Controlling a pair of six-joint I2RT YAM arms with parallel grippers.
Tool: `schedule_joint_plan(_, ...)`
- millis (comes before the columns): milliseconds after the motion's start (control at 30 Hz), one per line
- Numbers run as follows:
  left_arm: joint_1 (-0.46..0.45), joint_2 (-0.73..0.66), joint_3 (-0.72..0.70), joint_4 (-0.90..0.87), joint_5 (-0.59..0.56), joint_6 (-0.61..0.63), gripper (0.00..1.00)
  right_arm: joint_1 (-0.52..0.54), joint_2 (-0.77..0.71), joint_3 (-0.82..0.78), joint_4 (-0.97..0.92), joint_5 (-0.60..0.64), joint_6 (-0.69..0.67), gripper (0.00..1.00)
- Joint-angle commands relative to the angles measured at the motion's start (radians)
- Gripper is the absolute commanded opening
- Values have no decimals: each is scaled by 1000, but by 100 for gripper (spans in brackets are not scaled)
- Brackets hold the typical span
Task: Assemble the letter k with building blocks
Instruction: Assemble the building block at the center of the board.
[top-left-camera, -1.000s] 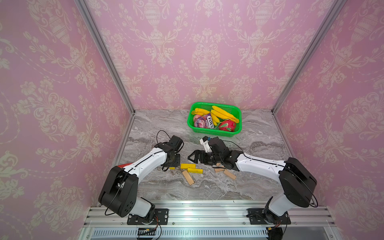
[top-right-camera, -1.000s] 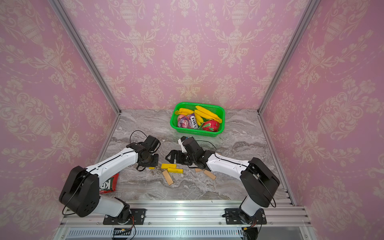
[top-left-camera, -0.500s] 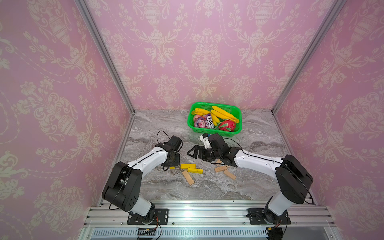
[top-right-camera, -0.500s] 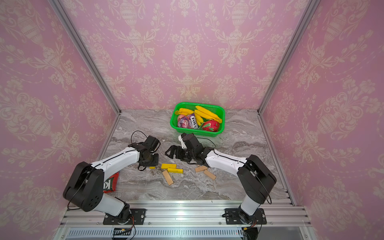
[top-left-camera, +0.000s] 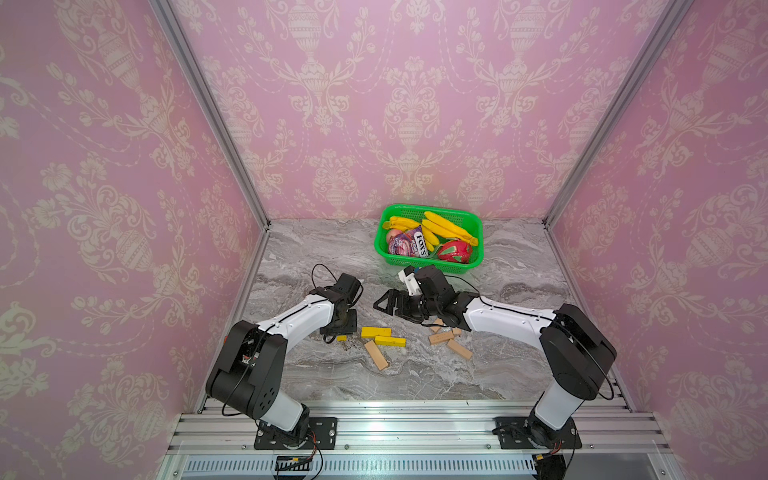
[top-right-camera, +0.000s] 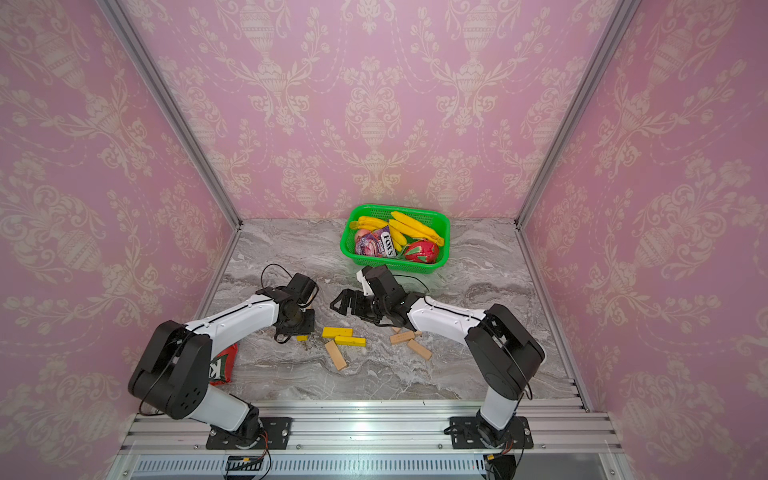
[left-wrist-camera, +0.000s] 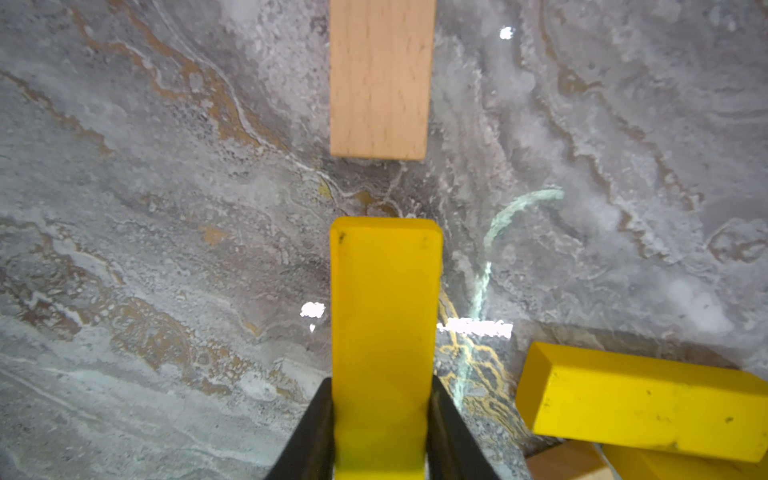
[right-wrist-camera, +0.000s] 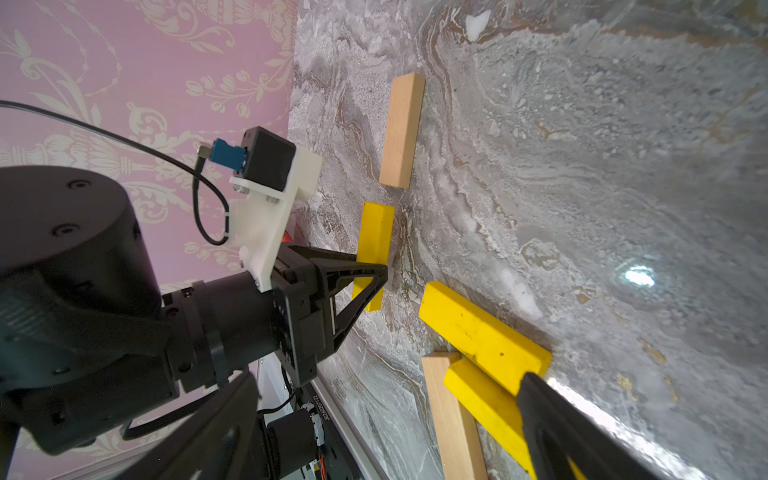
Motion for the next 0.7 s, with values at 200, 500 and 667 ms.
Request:
schedule_joint_plan(200, 20, 53, 4, -14, 36, 27, 21, -17, 21, 30, 13, -16, 20, 100)
schedule_joint_plan(500, 27, 81, 22, -24, 31, 34, 21, -35, 15, 31, 8, -23, 19, 100)
schedule_joint_plan(667, 31, 104, 36, -23, 32, 40, 21, -38, 9, 34, 9, -26, 18, 100)
